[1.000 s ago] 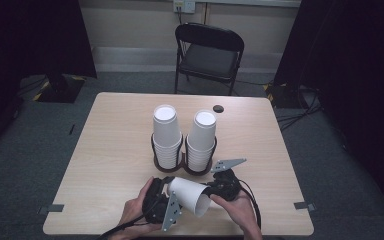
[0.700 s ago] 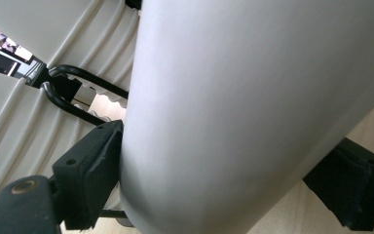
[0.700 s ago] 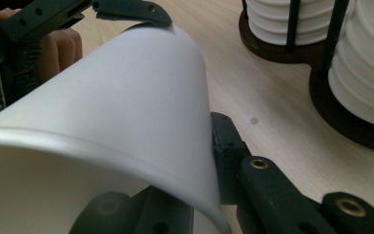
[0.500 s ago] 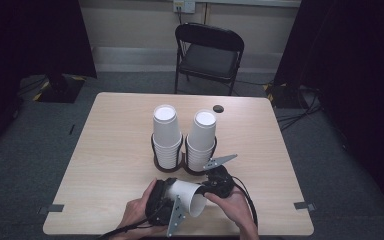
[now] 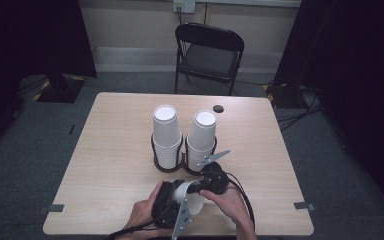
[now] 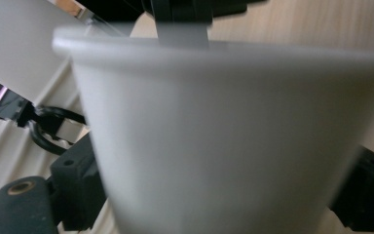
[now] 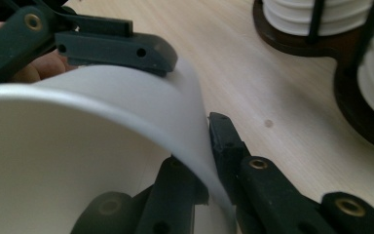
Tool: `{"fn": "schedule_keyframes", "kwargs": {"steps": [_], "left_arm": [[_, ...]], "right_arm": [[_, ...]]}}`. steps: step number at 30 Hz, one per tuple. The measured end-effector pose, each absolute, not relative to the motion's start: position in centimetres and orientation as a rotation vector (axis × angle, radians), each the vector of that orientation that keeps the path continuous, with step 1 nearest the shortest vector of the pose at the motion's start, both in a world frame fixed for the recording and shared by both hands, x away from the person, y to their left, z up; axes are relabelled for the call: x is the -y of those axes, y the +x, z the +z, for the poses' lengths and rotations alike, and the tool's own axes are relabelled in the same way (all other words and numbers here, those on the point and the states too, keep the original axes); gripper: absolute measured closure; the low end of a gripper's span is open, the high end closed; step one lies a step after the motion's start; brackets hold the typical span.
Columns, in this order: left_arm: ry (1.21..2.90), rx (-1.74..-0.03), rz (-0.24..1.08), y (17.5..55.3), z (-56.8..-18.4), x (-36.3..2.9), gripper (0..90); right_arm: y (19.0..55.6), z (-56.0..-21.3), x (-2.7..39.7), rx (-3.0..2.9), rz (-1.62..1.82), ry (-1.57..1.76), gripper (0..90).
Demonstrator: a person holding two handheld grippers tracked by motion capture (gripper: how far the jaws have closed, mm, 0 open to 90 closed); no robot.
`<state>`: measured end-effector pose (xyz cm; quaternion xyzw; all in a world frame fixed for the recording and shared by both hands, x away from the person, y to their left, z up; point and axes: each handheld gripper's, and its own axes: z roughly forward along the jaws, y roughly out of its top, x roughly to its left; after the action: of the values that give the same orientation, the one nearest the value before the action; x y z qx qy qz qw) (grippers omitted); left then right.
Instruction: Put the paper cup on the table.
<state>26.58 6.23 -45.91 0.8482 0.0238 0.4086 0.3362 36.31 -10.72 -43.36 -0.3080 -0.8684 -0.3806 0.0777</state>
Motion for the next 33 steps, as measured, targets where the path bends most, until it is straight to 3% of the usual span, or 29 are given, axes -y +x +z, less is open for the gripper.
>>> {"fn": "schedule_keyframes", "kwargs": {"steps": [28,33], "left_arm": [[2.103,-0.155,0.967,27.3,-45.5,-5.8,9.0],[2.091,-0.177,0.920,27.8,-45.6,-6.0,9.1]], "right_arm": [[36.2,-43.4,9.9,2.595,-1.197,-0.962,86.9],[36.2,-43.4,10.2,2.572,-1.242,-0.986,81.4]]}}
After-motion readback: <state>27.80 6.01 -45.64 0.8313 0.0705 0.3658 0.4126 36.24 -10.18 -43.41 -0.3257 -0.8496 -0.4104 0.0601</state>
